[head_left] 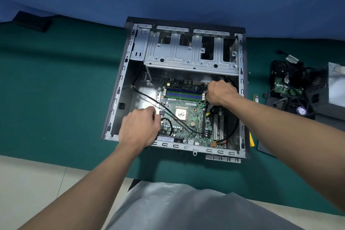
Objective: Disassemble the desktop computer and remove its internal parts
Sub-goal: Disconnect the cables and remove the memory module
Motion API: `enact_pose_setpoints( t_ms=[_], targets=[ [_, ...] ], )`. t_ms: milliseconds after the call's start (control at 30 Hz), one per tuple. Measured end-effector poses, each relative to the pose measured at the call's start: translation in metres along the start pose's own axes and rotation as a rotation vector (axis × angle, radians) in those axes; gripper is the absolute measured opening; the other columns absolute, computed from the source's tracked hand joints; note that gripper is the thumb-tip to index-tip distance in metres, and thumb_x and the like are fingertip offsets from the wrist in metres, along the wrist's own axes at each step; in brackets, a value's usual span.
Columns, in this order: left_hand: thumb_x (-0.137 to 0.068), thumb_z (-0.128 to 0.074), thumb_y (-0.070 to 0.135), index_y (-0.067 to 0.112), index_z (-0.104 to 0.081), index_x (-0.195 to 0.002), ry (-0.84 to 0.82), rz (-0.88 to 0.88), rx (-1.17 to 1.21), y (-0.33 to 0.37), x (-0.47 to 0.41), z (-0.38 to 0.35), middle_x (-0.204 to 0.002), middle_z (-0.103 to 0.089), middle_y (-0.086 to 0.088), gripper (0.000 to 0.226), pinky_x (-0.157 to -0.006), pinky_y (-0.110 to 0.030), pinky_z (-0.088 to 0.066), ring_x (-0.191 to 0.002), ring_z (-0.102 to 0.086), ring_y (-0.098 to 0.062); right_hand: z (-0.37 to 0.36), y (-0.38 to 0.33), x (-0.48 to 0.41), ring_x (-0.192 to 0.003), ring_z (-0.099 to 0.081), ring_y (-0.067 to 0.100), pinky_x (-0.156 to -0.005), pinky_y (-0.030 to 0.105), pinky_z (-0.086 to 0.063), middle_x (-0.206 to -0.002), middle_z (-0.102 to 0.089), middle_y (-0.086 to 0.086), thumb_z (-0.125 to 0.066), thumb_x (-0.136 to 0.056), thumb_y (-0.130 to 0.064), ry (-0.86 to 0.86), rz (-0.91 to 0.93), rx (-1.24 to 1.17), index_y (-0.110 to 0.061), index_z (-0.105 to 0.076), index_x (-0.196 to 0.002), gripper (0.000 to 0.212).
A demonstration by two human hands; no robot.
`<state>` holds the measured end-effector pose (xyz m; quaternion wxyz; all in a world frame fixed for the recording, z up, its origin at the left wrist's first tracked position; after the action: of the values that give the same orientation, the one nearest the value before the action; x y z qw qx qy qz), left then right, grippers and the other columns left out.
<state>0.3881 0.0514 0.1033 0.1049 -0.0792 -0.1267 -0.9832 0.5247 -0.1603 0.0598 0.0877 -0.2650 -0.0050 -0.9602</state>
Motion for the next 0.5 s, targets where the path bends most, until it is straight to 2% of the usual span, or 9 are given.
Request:
enact_pose_setpoints(
  t_ms=[167, 267, 333, 500],
  targets=[
    [-0.092, -0.042, 0.029, 0.016, -0.063, -0.085, -0.013, -0.001, 0.013, 0.0011, -0.0006, 0.0002, -0.065, -0.055, 0.0, 0.025, -0.059, -0.032, -0.037, -0.059, -0.054, -0.028, -0.0004, 0.0082, -0.0031, -0.077, -0.05, 0.027, -0.065, 0.029, -0.039, -0.08, -0.047, 0.005, -0.054, -0.084, 0.0, -0.012, -0.067, -0.181, -0.009, -0.051, -0.096, 0.015],
    [-0.092, -0.042, 0.029, 0.016, -0.062, -0.084, -0.012, -0.001, 0.015, 0.0013, -0.0002, 0.0003, -0.064, -0.054, 0.0, 0.025, -0.059, -0.033, -0.036, -0.058, -0.053, -0.028, -0.0023, 0.005, -0.0036, -0.078, -0.052, 0.027, -0.07, 0.032, -0.042, -0.083, -0.051, 0.005, -0.056, -0.092, -0.013, -0.057, -0.049, -0.182, -0.009, -0.052, -0.095, 0.007],
    [-0.092, -0.042, 0.029, 0.015, -0.061, -0.084, -0.01, -0.002, 0.014, 0.0012, 0.0003, 0.0001, -0.063, -0.053, 0.0, 0.025, -0.059, -0.033, -0.036, -0.058, -0.053, -0.028, -0.0043, 0.0035, -0.0023, -0.079, -0.052, 0.027, -0.076, 0.035, -0.044, -0.085, -0.053, 0.007, -0.049, -0.098, -0.025, -0.064, -0.036, -0.14, -0.008, -0.05, -0.089, 0.019],
    [-0.092, -0.042, 0.03, 0.017, -0.063, -0.087, -0.008, 0.001, 0.004, 0.0004, 0.0001, 0.0001, -0.064, -0.052, 0.0, 0.026, -0.06, -0.032, -0.034, -0.06, -0.052, -0.027, -0.0018, 0.0082, -0.0028, -0.072, -0.051, 0.026, -0.066, 0.03, -0.039, -0.08, -0.047, 0.006, -0.052, -0.083, 0.0, -0.013, -0.077, -0.164, -0.009, -0.047, -0.078, 0.012]
  ],
)
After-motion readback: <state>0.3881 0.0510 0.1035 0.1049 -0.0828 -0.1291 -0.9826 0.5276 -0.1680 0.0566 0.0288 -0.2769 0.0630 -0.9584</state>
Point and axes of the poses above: each hand's wrist, its own x-axis away from the middle knuckle, its own z-axis out of the back of the hand, y = z × x, the point moved 8 cm from there along -x, towards the middle knuckle
